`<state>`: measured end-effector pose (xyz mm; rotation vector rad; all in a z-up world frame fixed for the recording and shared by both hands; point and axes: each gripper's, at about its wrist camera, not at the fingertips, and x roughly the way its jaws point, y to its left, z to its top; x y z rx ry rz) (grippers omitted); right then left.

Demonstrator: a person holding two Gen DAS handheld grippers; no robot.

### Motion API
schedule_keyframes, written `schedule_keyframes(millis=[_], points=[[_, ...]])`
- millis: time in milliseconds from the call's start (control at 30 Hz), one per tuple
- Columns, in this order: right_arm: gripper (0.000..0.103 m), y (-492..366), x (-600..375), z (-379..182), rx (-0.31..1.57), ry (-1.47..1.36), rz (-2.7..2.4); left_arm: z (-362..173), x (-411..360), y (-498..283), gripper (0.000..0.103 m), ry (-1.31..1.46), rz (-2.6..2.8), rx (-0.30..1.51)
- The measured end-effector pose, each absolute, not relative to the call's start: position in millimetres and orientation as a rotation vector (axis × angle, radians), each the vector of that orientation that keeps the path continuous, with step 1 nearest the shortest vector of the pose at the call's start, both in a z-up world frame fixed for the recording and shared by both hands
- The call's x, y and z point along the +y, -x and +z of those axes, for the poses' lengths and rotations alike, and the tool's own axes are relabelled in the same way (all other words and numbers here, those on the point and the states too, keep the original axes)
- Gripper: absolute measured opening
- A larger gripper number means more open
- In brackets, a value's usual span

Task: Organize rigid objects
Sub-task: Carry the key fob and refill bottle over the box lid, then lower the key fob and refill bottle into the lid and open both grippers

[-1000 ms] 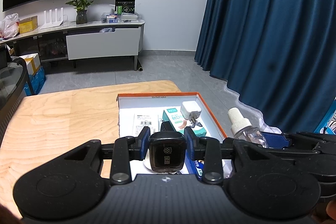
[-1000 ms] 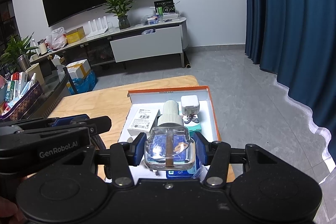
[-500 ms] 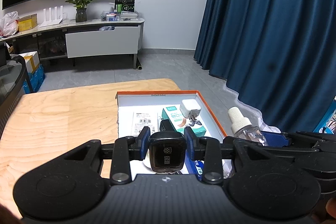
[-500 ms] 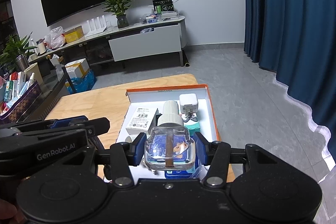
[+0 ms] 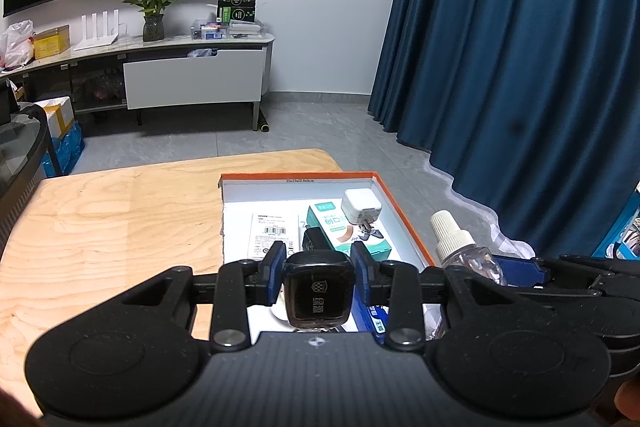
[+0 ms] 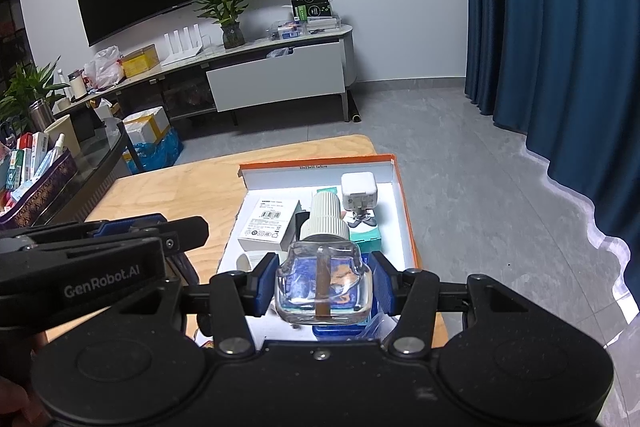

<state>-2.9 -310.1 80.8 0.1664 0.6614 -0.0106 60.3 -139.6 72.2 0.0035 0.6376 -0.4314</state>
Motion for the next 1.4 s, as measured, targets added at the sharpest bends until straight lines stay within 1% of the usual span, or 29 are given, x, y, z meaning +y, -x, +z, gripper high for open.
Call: schedule_keyframes(millis=[700,967,1267,1367,1400], points=[[0.06,5,-313,71,0.699,-0.173,-0.014,67,-140,-67,0.036,0.0,-0.429,0.67],[0.06,2,-316,60,0.746,-0.187,-0.014,53,-139,-80,0.036,0.052,-0.445,0.737],[0.06,-7,-316,50,0.797,-0.198,-0.007,40,-147,-89,0.036,0.055,-0.463,0.765],[0.063,-10,-316,46,0.809,-0.205,0.003,35,-146,-90,0.046,0.063,-0.462,0.785],[0.065,-10,-316,45,0.809,-0.206,0.009,35,-146,-89,0.049,0.058,-0.46,0.788]])
